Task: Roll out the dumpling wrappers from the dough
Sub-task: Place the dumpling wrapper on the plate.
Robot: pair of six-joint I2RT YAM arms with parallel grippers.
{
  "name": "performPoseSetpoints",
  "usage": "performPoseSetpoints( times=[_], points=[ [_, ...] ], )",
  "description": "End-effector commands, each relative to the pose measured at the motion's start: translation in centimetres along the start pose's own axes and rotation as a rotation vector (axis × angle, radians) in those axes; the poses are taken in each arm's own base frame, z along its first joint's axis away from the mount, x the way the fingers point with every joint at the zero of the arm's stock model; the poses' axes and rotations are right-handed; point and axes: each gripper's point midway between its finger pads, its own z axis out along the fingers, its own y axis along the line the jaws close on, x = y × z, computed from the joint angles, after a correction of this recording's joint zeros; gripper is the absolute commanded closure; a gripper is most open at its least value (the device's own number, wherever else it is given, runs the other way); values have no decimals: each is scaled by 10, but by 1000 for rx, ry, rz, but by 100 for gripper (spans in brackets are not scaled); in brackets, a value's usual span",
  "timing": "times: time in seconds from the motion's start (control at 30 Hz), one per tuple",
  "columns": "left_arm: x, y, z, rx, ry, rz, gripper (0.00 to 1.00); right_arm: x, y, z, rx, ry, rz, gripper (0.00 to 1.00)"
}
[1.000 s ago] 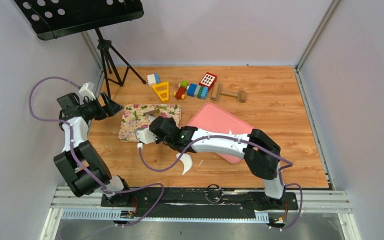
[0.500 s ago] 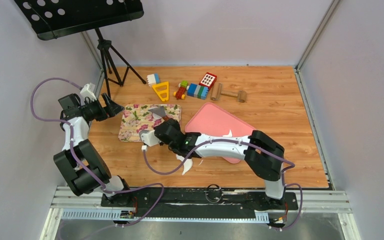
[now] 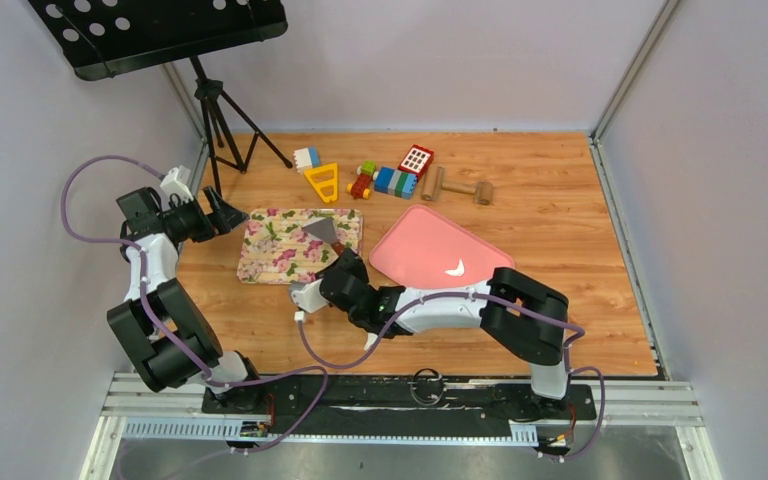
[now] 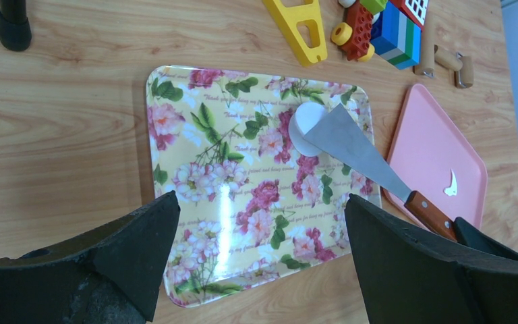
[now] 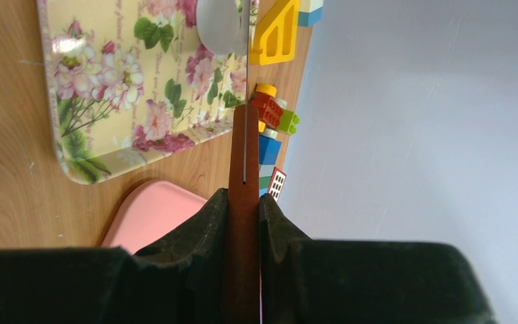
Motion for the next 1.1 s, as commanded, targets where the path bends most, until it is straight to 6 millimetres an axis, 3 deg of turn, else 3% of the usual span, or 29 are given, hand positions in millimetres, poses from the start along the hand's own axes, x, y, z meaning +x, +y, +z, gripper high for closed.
performPoseSetpoints(
  times=[0.0,0.23,0.53,1.07],
  points=[
    [-8,-7,-3,15,-28,33,0,-7,-37,-7,131,-6,72,100],
    [-9,-8,-5,12,-33,38,0,-9,-37,-2,77,-10,164,100],
    [-8,-9,-4,17,-31,36,0,4,-29,12,4,32,210,100],
    [-7,-7,-3,16,-29,33,0,15,-23,24,-17,71,210,100]
  ],
)
